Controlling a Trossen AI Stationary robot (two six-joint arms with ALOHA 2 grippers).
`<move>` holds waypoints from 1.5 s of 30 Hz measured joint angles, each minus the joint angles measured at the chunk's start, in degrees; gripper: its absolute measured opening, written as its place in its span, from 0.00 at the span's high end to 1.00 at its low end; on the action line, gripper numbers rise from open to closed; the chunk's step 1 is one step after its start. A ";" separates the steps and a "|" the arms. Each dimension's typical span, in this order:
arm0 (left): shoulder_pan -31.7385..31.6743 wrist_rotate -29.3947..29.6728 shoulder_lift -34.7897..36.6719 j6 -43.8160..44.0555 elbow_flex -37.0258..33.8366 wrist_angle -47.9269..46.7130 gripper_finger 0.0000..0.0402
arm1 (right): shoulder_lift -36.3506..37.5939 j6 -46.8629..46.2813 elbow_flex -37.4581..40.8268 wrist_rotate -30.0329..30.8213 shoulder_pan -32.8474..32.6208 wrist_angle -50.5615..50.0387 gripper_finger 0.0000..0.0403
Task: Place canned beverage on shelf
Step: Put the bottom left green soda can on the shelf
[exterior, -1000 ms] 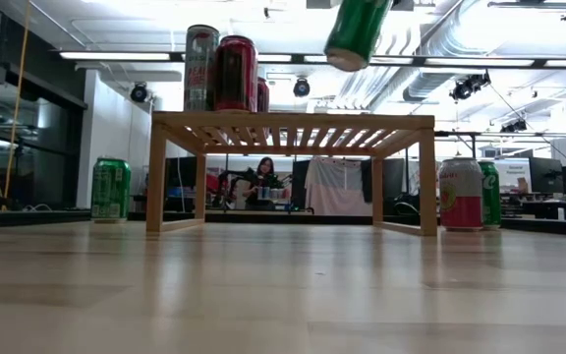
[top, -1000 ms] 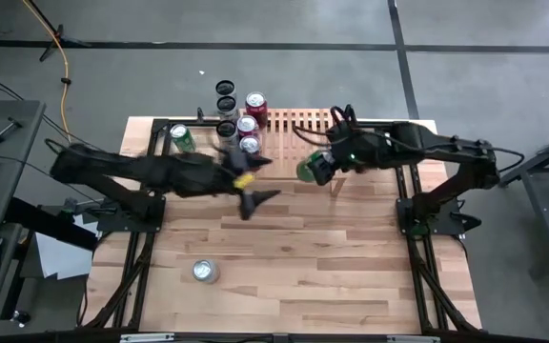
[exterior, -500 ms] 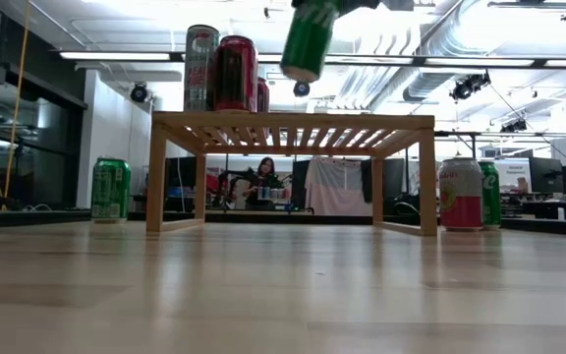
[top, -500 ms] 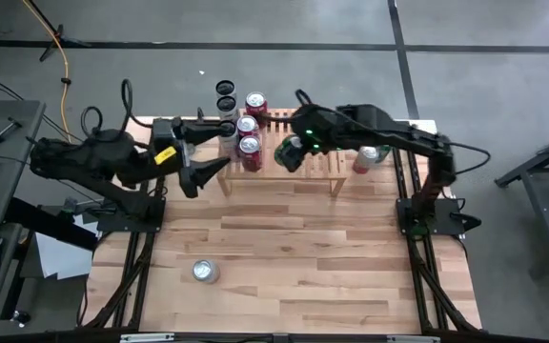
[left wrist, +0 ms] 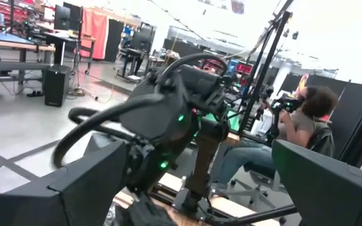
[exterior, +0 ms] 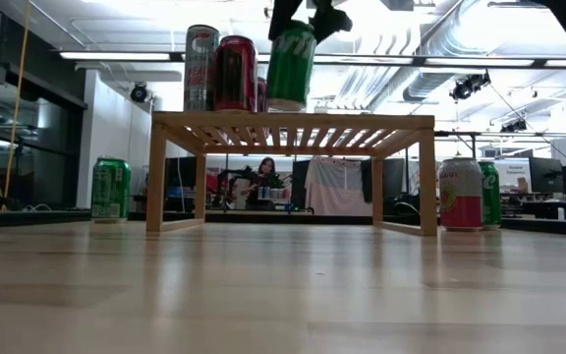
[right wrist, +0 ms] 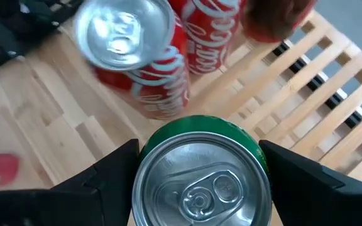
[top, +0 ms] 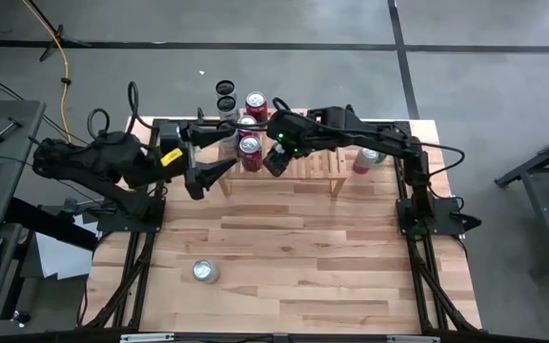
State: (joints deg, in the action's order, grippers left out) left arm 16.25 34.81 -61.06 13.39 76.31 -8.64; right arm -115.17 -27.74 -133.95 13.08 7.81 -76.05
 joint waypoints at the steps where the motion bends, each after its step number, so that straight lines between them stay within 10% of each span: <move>1: 0.00 0.00 0.08 0.00 0.00 0.00 0.02 | -0.17 -0.39 0.26 0.00 0.22 -0.07 0.31; 24: -0.04 -0.05 0.22 -0.02 0.00 1.73 0.02 | -1.94 -1.37 0.75 -2.80 3.08 2.68 0.31; 32: -0.04 -0.05 0.22 -0.04 0.00 2.25 0.02 | -2.54 -0.43 0.59 -3.26 3.08 3.16 0.11; 45: -0.04 -0.05 0.22 -0.73 0.00 2.27 0.02 | -1.38 3.70 0.59 -4.05 3.08 4.15 0.09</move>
State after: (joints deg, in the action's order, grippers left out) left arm 16.21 34.76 -60.84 12.65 76.31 -6.37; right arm -116.55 -24.05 -133.36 9.03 10.90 -71.90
